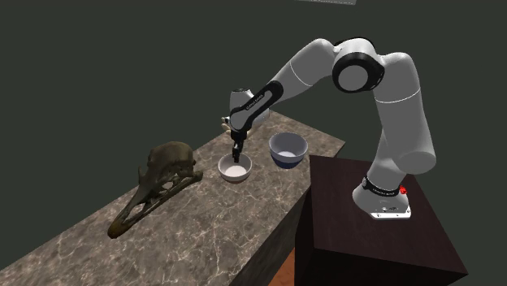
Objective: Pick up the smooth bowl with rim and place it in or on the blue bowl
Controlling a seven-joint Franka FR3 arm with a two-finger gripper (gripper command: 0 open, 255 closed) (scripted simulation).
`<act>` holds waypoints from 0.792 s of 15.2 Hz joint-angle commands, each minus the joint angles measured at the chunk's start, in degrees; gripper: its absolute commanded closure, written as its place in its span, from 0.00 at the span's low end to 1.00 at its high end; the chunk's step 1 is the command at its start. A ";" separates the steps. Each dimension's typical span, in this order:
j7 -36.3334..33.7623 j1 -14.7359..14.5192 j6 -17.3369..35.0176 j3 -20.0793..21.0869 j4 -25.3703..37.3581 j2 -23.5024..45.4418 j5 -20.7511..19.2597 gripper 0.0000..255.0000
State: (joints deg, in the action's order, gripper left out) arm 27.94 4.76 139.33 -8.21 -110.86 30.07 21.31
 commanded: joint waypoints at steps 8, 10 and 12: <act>0.00 0.00 0.00 0.00 0.00 0.00 0.00 1.00; -0.22 -0.09 -0.51 -0.15 -0.05 -0.58 -0.23 1.00; -0.68 -0.28 -1.56 -0.44 -0.09 -1.71 -0.69 1.00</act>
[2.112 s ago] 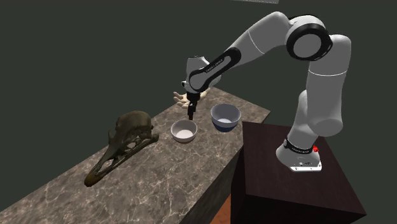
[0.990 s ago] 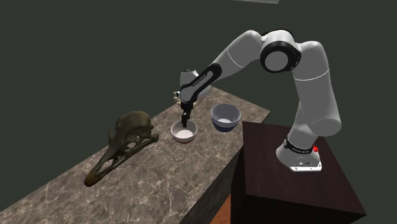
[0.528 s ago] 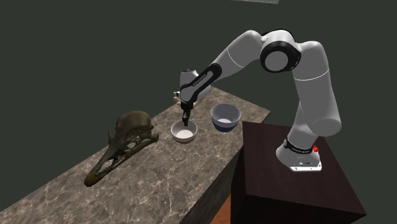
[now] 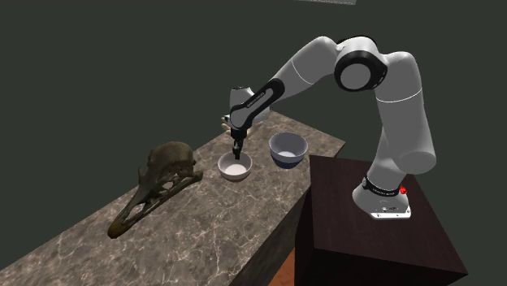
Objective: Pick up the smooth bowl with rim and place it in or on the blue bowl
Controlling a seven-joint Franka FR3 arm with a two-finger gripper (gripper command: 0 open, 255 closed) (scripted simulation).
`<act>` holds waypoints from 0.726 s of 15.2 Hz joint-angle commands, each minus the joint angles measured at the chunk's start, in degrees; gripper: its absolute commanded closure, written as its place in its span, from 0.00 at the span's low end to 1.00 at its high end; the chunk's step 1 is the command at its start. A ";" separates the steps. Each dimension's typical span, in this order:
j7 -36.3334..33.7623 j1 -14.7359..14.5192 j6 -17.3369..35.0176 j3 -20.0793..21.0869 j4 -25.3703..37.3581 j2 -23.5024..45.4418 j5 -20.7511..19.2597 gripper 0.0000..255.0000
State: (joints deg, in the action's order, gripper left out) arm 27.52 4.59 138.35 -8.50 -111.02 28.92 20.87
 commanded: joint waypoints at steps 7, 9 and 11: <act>-1.85 -0.65 -4.41 -1.05 0.29 -4.32 -1.86 1.00; -2.30 -0.78 -5.54 -1.27 0.47 -5.33 -2.31 1.00; -2.74 -0.90 -6.69 -1.48 0.69 -6.31 -2.76 1.00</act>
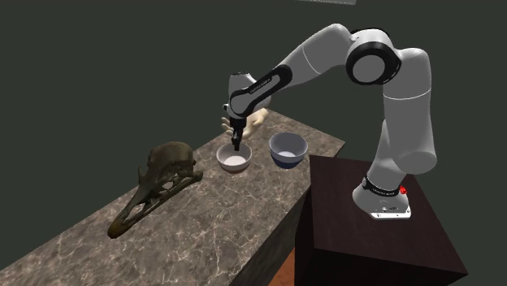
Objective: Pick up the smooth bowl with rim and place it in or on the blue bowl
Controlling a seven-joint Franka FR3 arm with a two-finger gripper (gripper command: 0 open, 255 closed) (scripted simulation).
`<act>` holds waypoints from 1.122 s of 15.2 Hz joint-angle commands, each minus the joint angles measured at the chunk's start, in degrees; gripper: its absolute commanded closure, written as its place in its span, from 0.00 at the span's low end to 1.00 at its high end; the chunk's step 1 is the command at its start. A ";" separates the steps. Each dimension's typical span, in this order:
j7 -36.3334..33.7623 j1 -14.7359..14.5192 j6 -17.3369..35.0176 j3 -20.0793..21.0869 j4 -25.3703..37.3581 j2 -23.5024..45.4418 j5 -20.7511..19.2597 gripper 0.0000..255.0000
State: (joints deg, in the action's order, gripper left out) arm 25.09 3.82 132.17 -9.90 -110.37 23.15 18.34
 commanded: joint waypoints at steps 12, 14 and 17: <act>-2.83 -0.63 -7.78 -1.04 2.48 -5.67 -2.66 1.00; -3.22 -0.68 -9.04 -1.15 3.07 -6.39 -3.02 1.00; -3.78 -0.74 -10.97 -1.31 4.05 -7.41 -3.52 1.00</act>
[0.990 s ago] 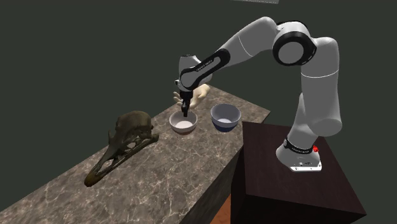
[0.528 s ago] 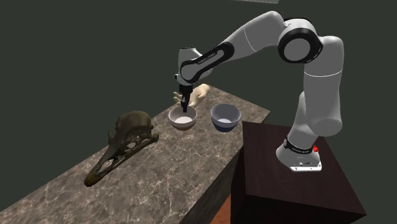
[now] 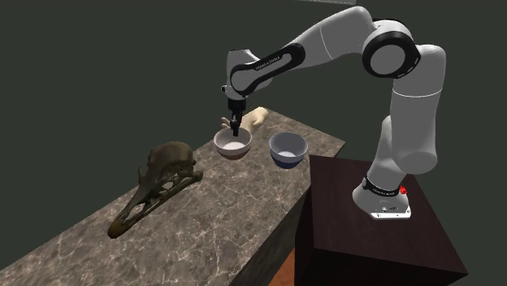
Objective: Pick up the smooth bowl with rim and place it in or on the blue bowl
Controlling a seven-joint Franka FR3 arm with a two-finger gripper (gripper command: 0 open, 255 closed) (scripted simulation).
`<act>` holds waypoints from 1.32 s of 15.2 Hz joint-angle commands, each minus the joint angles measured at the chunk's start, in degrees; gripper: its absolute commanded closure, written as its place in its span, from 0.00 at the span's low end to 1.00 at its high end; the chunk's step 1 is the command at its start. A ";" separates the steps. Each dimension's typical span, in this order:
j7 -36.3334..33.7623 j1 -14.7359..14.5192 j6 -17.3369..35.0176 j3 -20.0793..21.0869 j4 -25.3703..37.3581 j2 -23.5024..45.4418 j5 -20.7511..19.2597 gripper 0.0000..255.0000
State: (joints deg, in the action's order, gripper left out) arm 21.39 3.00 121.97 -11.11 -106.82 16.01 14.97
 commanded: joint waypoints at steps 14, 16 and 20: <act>6.45 3.97 -2.07 -4.29 -13.89 -15.16 -3.67 1.00; 8.09 5.03 -2.15 -5.36 -16.68 -17.86 -4.61 1.00; 11.45 7.38 -2.73 -7.68 -21.47 -22.93 -6.79 1.00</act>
State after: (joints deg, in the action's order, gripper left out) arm 31.85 9.77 119.30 -18.18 -127.16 -5.79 8.71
